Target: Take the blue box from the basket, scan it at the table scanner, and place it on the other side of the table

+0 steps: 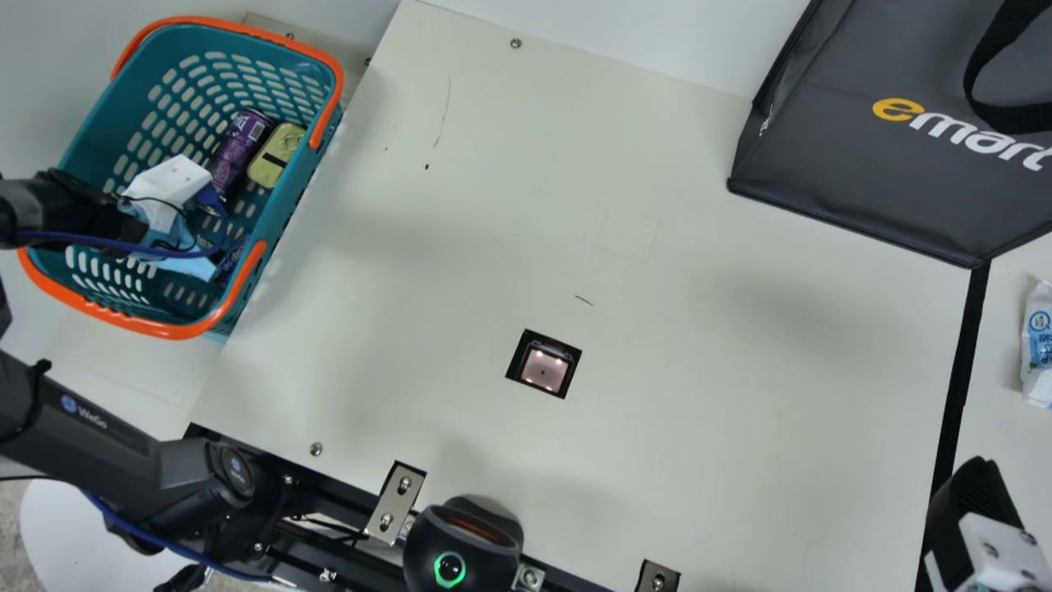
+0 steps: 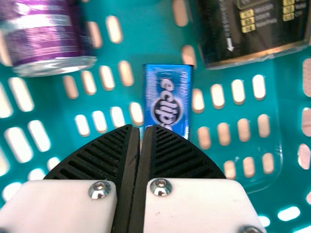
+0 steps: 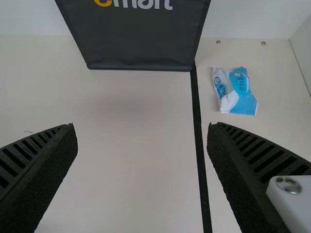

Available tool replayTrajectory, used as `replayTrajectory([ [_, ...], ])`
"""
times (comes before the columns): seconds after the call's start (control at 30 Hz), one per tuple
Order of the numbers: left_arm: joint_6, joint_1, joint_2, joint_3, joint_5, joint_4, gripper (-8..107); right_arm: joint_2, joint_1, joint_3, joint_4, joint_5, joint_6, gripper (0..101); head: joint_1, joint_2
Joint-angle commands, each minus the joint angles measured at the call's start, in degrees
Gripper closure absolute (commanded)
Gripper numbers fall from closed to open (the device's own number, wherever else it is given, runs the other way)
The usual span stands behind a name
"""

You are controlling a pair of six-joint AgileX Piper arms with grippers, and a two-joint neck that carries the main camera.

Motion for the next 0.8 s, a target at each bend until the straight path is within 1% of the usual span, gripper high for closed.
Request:
replayTrajectory([
  [0.0, -1.04, 0.07, -0.28, 0.03, -0.27, 0.68, 97, 0.0, 0.0, 0.0, 0.0, 0.0, 0.0, 6, -1.48, 0.14],
  [0.33, -3.36, -0.23, -1.01, 0.48, 0.34, 1.46, 63, 0.0, 0.0, 0.0, 0.0, -0.05, 0.0, 6, -1.48, 0.14],
  [0.77, -7.03, -1.95, 1.87, -0.64, 0.3, 1.31, 20, 0.0, 0.0, 0.0, 0.0, -0.05, 0.0, 6, -1.48, 0.14],
])
